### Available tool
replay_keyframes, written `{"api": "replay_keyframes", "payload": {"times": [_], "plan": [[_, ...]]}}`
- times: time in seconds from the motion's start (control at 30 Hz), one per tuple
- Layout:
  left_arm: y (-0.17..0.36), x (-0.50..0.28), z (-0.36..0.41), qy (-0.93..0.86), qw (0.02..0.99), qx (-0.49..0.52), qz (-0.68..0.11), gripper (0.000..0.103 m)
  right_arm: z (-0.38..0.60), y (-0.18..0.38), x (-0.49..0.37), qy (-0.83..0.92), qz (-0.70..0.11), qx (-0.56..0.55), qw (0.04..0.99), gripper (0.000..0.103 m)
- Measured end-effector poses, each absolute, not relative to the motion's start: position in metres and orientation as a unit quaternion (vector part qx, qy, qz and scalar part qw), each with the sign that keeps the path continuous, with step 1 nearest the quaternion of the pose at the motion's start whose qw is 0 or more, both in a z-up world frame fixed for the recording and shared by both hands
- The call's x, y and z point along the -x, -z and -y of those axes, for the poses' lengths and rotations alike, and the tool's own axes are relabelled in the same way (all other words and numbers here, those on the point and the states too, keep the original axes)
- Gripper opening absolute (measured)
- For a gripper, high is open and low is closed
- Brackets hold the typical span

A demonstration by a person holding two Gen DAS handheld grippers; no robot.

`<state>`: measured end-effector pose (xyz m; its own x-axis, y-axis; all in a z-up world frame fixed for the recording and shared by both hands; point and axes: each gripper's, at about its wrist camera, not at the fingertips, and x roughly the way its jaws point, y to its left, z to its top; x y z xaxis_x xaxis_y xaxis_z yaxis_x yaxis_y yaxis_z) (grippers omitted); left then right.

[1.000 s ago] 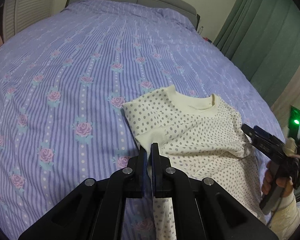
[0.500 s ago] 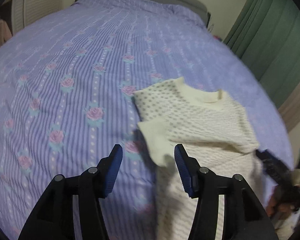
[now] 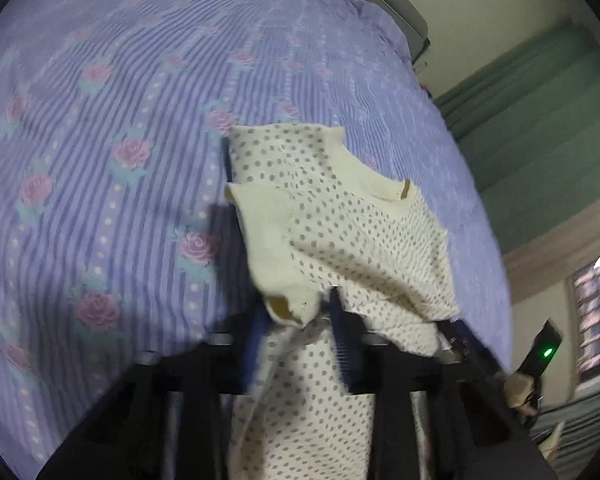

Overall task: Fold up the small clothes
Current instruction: 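Grasp the other shirt side edge with the right gripper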

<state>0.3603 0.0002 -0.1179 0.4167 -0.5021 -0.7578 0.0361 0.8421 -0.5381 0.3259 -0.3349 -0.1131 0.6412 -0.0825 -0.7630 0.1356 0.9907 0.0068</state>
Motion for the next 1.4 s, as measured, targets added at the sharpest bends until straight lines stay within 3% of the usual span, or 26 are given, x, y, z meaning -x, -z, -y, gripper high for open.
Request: {"api": "replay_keyframes", "payload": {"times": [0.13,0.17,0.43,0.5,0.57,0.7,0.8,1.13,1.4], "plan": [[0.097,-0.356,-0.008,0.178,0.82,0.197,-0.507,0.017,0.336,0.114,-0.324,0.061,-0.42,-0.037,0.905,0.065],[0.092,-0.358,-0.012,0.177,0.824,0.19,-0.503,0.011,0.335,0.113,-0.324,0.061,-0.419,-0.036,0.905,0.065],[0.098,-0.36,-0.013,0.154,0.821,0.146,-0.529,0.011,0.323,0.112,-0.322,0.077,-0.417,0.003,0.906,0.065],[0.101,-0.364,-0.013,0.135,0.817,0.149,-0.54,0.015,0.323,0.112,-0.319,0.08,-0.418,0.007,0.905,0.065],[0.108,-0.363,-0.012,0.093,0.808,0.116,-0.57,0.038,0.326,0.111,-0.317,0.087,-0.419,0.004,0.904,0.065],[0.094,-0.332,-0.012,0.071,0.835,0.083,-0.539,0.041,0.329,0.106,-0.306,0.114,-0.424,0.018,0.898,0.065],[0.072,-0.295,-0.003,0.105,0.863,0.078,-0.489,0.059,0.328,0.086,-0.278,0.141,-0.402,0.028,0.904,0.065],[0.054,-0.189,-0.001,0.141,0.888,0.078,-0.43,0.06,0.337,0.02,-0.174,0.11,-0.363,0.0,0.925,0.065],[0.088,-0.137,0.002,0.14,0.884,0.059,-0.441,0.06,0.342,0.051,-0.118,0.082,-0.402,-0.028,0.912,0.065]]}}
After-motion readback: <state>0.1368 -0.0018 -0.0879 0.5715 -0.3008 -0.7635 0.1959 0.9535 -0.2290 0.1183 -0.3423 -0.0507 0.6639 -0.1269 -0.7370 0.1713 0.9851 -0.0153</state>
